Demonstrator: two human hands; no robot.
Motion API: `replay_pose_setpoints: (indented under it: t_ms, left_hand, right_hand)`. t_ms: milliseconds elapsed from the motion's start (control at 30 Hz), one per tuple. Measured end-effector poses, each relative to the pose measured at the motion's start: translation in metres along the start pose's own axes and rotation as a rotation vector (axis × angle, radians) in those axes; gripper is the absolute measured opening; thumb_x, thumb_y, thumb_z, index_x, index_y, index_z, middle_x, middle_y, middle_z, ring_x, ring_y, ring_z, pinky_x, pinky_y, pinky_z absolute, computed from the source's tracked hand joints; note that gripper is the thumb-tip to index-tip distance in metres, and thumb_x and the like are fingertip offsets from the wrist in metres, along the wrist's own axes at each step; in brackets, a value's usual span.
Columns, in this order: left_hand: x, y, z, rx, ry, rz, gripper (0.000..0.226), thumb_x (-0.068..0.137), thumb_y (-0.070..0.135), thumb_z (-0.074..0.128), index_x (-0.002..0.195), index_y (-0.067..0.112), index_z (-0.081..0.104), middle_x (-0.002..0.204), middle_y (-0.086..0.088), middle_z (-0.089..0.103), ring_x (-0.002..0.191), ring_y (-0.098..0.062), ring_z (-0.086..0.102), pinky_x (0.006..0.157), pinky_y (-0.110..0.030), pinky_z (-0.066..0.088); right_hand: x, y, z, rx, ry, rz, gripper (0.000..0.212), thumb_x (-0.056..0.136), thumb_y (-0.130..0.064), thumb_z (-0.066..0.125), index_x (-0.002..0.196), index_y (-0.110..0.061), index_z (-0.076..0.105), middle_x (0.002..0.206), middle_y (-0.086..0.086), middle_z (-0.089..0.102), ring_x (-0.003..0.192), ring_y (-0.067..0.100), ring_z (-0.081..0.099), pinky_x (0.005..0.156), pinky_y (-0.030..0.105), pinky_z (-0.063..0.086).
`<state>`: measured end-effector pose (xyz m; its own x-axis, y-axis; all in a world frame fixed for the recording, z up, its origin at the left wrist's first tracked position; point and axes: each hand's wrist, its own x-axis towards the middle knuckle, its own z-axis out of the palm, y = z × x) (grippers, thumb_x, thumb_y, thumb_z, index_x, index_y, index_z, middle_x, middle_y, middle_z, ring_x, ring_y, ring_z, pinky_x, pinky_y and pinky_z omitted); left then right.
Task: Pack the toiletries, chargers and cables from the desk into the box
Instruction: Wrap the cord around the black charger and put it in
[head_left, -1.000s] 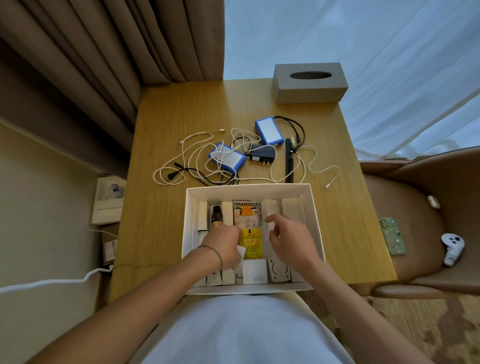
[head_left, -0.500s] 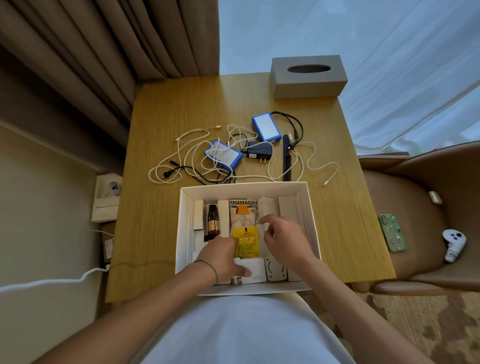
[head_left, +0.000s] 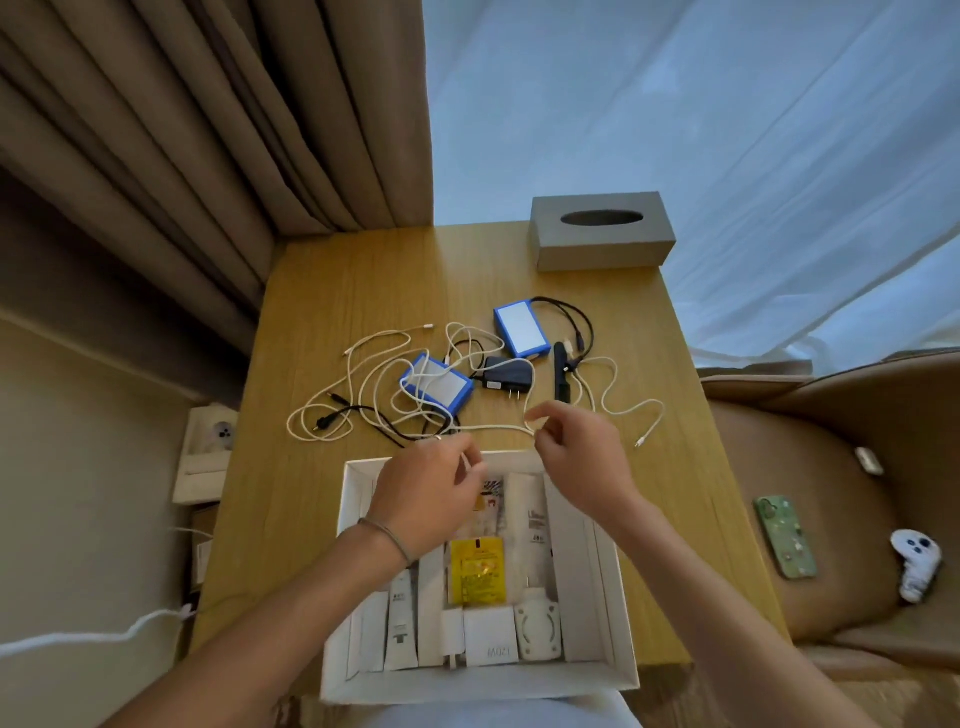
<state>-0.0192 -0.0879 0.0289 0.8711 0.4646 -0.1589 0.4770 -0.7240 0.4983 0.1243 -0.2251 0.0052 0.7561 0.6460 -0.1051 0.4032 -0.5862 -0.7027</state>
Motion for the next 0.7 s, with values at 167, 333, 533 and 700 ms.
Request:
replay_pose_setpoints:
  t_ms: [167, 333, 533, 700]
  left_hand:
    - [0.055, 0.004, -0.009, 0.026, 0.012, -0.028, 0.009, 0.092, 0.031, 0.059, 0.085, 0.028, 0.063, 0.066, 0.013, 0.058, 0.064, -0.004, 0.056, 0.052, -0.023, 0.037]
    - [0.098, 0.01, 0.002, 0.071, -0.073, -0.024, 0.008, 0.094, 0.03, 0.057, 0.088, 0.034, 0.058, 0.073, 0.015, 0.061, 0.072, -0.003, 0.056, 0.061, -0.022, 0.042]
    - [0.13, 0.018, 0.025, 0.127, -0.146, -0.019, 0.01, 0.096, 0.031, 0.056, 0.099, 0.029, 0.065, 0.091, 0.01, 0.066, 0.086, -0.01, 0.061, 0.078, -0.032, 0.055]
    - [0.147, 0.013, 0.037, 0.177, -0.121, -0.041, 0.01, 0.097, 0.029, 0.055, 0.1, 0.03, 0.064, 0.092, 0.008, 0.064, 0.083, -0.009, 0.059, 0.074, -0.029, 0.055]
  right_hand:
    - [0.069, 0.025, -0.009, 0.067, 0.013, 0.154, 0.021, 0.092, -0.009, 0.058, 0.101, -0.018, 0.074, 0.074, -0.006, 0.069, 0.06, 0.012, 0.063, 0.06, 0.035, 0.056]
    - [0.121, 0.062, -0.008, -0.146, -0.013, 0.254, 0.019, 0.093, -0.012, 0.058, 0.084, -0.012, 0.074, 0.078, 0.005, 0.073, 0.069, 0.019, 0.068, 0.064, 0.039, 0.061]
    - [0.154, 0.073, 0.013, -0.593, -0.101, 0.187, 0.014, 0.09, -0.027, 0.062, 0.079, -0.019, 0.058, 0.059, -0.004, 0.052, 0.051, 0.013, 0.049, 0.046, 0.026, 0.036]
    - [0.168, 0.071, 0.028, -0.855, -0.247, 0.167, 0.01, 0.089, -0.027, 0.068, 0.081, -0.021, 0.066, 0.058, 0.0, 0.046, 0.047, 0.016, 0.042, 0.041, 0.029, 0.024]
